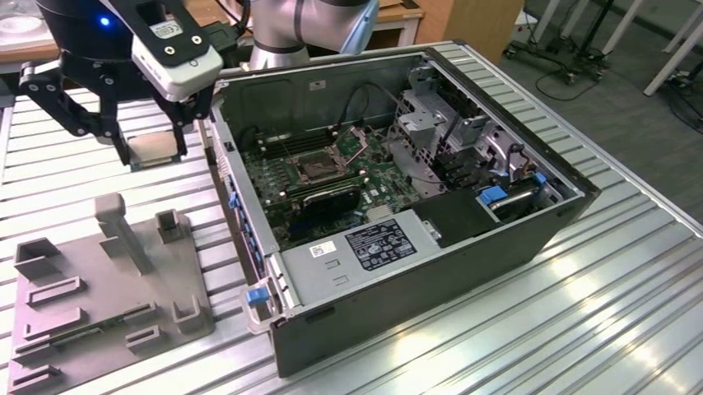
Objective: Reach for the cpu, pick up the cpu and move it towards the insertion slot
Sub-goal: 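Pick up the cpu and move it towards the insertion slot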
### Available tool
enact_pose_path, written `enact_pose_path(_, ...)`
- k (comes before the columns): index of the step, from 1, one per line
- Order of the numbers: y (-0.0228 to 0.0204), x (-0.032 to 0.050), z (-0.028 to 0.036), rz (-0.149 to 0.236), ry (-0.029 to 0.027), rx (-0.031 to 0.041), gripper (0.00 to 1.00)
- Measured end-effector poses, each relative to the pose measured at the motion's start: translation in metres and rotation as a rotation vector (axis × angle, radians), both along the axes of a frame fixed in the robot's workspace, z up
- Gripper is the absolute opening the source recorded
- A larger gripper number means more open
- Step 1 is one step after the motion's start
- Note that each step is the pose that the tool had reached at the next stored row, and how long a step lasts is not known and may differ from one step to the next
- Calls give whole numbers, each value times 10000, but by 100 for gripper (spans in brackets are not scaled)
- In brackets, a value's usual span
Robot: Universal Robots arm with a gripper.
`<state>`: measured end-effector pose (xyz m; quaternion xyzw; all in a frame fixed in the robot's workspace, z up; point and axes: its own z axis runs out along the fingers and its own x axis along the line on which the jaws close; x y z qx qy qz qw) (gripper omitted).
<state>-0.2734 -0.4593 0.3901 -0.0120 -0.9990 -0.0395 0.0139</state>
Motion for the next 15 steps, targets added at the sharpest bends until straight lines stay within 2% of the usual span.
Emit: enact_pose_path(15, 0, 79, -3, 1, 0, 0, 54)
